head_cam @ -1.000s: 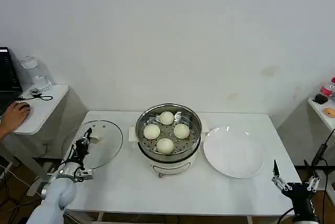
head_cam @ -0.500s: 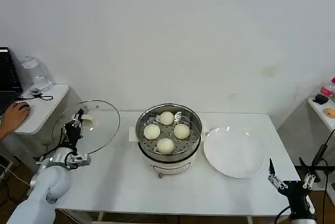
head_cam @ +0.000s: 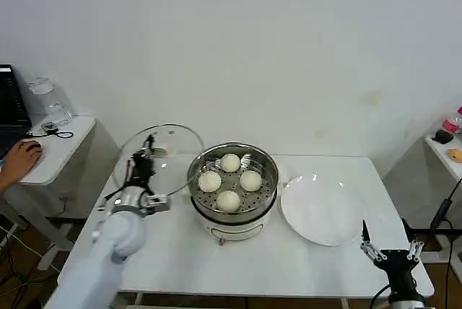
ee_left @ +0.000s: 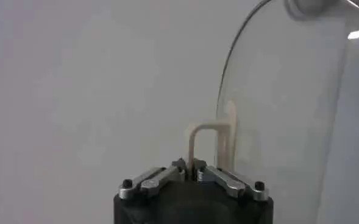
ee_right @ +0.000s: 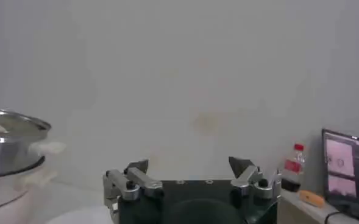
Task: Take steamed baozi put them in steamer then cover it.
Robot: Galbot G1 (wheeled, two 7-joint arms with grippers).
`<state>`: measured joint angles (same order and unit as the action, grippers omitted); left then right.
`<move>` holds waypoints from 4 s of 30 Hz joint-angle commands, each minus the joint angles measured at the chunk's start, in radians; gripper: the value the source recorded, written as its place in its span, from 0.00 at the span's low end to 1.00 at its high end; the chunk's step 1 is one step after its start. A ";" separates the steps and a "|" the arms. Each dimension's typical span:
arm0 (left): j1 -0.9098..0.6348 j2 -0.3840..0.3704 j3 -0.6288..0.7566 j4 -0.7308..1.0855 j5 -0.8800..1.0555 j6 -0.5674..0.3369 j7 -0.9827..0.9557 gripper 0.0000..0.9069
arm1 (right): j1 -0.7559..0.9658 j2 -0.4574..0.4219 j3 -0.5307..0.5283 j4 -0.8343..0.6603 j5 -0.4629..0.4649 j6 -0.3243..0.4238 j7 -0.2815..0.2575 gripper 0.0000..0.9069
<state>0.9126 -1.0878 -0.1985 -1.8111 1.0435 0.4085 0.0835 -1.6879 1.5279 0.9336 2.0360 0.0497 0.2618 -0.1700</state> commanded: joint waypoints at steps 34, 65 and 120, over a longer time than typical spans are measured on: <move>-0.086 -0.480 0.194 0.177 0.505 0.059 0.205 0.00 | 0.012 0.011 -0.032 -0.034 -0.035 0.002 0.000 1.00; -0.021 -0.481 0.184 0.141 0.538 0.044 0.222 0.00 | 0.014 0.014 -0.051 -0.043 -0.051 0.004 -0.001 1.00; 0.633 -0.047 -0.324 -0.482 -0.980 -0.388 -0.241 1.00 | -0.044 -0.007 -0.123 -0.029 -0.041 -0.030 0.010 1.00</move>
<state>1.2440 -1.2446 -0.1643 -2.1989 1.0756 0.3530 0.1761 -1.7002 1.5418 0.8441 1.9867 -0.0156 0.2587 -0.1644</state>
